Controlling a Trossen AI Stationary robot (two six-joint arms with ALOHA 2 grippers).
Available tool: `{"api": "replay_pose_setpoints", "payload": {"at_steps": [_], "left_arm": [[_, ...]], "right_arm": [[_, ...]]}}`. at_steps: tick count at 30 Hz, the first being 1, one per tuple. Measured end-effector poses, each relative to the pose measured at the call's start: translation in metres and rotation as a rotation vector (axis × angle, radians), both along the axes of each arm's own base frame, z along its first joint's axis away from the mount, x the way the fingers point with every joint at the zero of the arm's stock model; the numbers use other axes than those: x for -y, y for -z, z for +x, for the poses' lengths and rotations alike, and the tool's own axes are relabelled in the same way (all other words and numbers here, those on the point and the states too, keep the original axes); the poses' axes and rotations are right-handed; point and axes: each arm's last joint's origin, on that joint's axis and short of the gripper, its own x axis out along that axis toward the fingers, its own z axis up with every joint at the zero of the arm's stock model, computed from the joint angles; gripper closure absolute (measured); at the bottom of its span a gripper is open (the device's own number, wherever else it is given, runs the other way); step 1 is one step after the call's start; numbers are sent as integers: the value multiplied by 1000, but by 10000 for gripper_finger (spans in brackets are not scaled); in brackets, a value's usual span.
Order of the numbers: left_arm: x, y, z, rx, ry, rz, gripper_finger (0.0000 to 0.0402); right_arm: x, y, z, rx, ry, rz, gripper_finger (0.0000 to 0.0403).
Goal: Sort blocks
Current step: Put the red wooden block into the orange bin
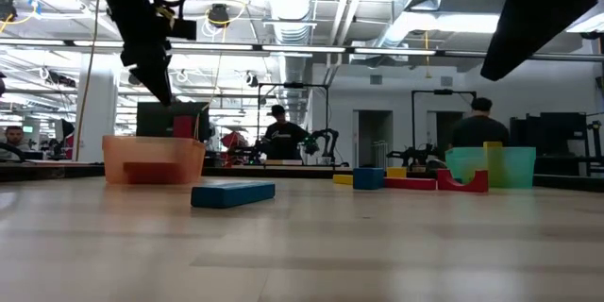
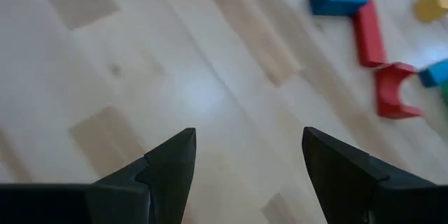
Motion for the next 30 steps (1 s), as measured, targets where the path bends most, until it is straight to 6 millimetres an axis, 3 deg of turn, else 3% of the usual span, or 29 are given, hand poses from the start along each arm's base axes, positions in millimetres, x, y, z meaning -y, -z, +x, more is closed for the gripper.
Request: {"api": "replay_pose_setpoints", "payload": {"at_steps": [7, 16, 30], "left_arm": [[12, -1, 8, 18, 109, 5, 178], [7, -4, 12, -13, 318, 38, 178], [-13, 32, 35, -216, 466, -34, 178]], "right_arm": [[11, 0, 2, -26, 44, -27, 127], [18, 0, 8, -32, 62, -30, 127], [15, 0, 6, -27, 50, -29, 127]]}}
